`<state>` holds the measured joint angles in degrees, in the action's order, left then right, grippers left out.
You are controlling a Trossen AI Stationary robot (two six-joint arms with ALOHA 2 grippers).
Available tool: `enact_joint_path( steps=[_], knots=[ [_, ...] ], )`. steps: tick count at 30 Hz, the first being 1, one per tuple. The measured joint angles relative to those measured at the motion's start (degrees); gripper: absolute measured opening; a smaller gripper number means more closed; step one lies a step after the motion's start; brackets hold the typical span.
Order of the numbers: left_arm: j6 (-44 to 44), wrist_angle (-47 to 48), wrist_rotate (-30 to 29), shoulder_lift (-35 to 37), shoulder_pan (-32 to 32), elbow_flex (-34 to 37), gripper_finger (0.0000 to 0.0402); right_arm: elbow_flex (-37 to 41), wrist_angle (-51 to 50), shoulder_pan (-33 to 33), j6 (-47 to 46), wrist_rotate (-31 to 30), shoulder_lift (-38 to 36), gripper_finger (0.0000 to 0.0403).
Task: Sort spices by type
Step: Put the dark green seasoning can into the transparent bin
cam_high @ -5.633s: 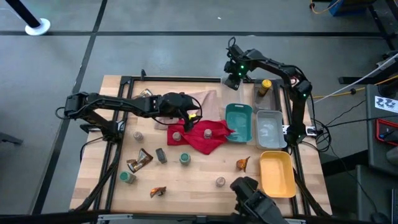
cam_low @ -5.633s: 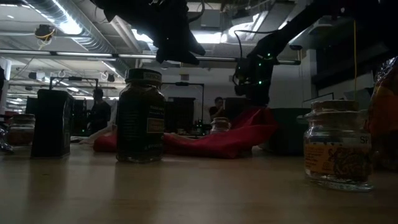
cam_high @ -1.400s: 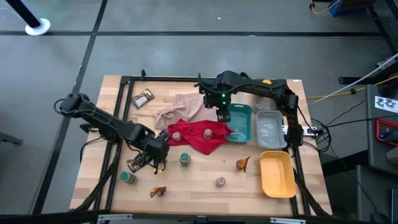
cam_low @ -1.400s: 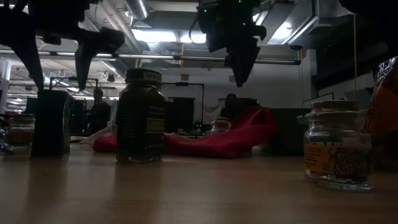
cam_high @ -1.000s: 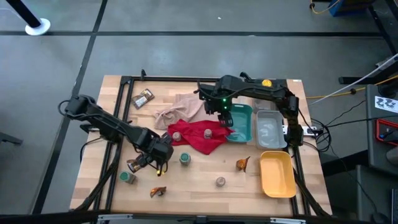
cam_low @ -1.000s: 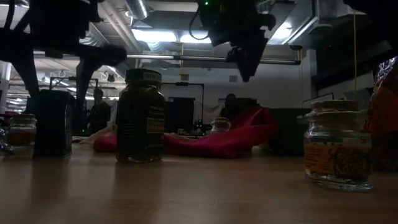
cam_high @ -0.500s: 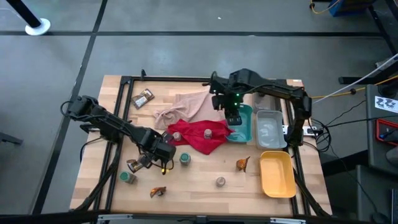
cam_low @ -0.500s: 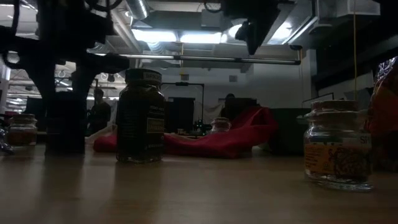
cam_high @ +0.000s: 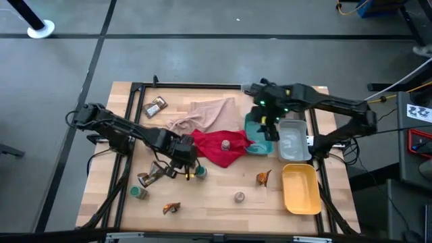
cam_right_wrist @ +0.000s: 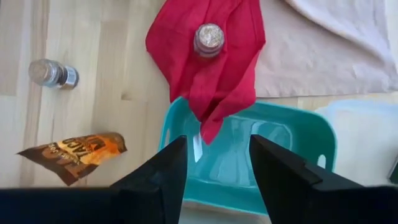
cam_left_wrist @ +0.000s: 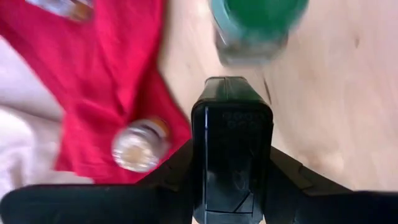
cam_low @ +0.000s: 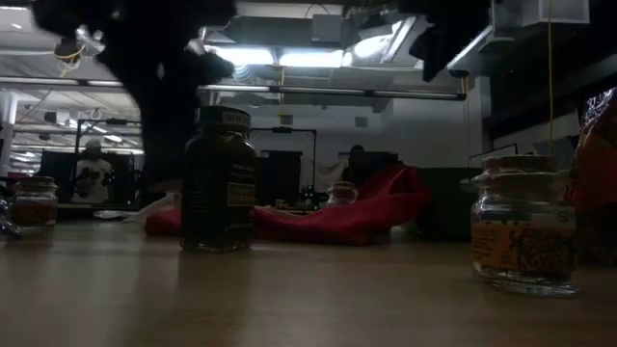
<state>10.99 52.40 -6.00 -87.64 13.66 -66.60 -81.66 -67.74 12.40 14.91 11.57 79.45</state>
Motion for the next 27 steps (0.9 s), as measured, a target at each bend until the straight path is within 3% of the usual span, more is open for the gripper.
enact_joint_path(
  steps=[7, 11, 19, 27],
  knots=[
    [4.5, 4.6, -0.7, 0.0, -4.0, -9.4, 0.0113, 14.6, 11.5, 0.0, -4.1, -0.6, -11.8, 0.0175],
    [10.0, 0.8, -2.1, 0.0, -8.1, -12.6, 0.0113, 21.9, 18.7, 0.0, -5.9, -0.8, -16.1, 0.0175],
    [20.0, -22.3, -2.5, -1.0, -19.4, -13.0, 0.0114, 32.0, 31.0, 0.0, -8.4, -1.0, -18.1, 0.0175],
    [22.5, -43.8, 2.0, -9.0, -28.9, -13.0, 0.0114, 33.5, 34.5, 0.0, -9.1, -6.0, -18.4, 0.0175]
  ],
)
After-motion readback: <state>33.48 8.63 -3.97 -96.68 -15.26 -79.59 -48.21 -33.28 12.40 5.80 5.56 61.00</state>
